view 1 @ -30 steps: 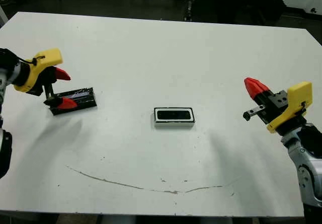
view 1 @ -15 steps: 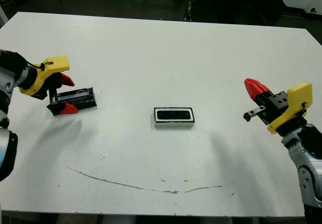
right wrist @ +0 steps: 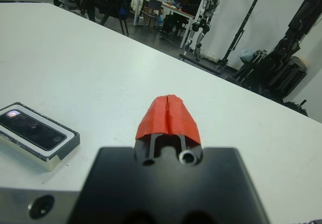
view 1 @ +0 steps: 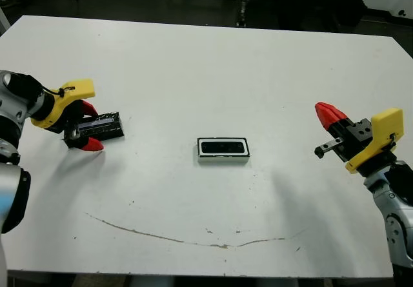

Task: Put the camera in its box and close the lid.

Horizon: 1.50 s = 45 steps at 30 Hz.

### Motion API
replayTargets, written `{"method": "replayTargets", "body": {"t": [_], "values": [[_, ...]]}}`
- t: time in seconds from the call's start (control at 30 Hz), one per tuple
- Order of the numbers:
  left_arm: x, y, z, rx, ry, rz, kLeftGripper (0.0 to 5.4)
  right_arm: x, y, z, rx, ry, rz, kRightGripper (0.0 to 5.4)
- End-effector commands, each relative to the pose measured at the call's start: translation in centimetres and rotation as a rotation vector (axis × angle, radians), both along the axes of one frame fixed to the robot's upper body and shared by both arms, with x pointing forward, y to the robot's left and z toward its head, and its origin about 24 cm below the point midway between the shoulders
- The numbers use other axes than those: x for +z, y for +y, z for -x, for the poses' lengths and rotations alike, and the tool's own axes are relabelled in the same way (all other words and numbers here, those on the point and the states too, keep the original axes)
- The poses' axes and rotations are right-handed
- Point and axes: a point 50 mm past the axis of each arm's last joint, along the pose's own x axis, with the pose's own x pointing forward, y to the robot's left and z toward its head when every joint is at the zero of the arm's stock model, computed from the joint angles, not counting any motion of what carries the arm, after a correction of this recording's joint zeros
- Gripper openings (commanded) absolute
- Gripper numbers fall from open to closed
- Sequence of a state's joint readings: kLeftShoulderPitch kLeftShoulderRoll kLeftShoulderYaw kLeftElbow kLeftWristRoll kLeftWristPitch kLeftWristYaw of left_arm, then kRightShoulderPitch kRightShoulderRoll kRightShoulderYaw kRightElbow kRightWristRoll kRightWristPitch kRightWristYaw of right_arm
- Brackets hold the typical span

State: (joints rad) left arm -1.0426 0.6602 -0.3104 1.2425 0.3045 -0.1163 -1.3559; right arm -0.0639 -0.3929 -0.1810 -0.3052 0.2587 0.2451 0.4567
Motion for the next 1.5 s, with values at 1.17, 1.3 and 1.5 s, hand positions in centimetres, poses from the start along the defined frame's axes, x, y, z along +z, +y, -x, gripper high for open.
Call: {"method": "replayTargets", "body": {"t": [1.17,1.3,1.5], "values": [[-3.9,-1.3,0.8,0.149,0.241,0.040,4.19,0.5,-0.6,0.1,0.008,0.008,0.012,0.00],[-3.8,-1.3,0.7,0.134,0.229,0.022,3.69,0.5,-0.6,0.2,0.008,0.000,0.020,0.00],[-3.7,-1.6,0.7,0.082,0.241,0.023,3.16,0.3,-0.5,0.2,0.010,0.003,0.013,0.00]]}}
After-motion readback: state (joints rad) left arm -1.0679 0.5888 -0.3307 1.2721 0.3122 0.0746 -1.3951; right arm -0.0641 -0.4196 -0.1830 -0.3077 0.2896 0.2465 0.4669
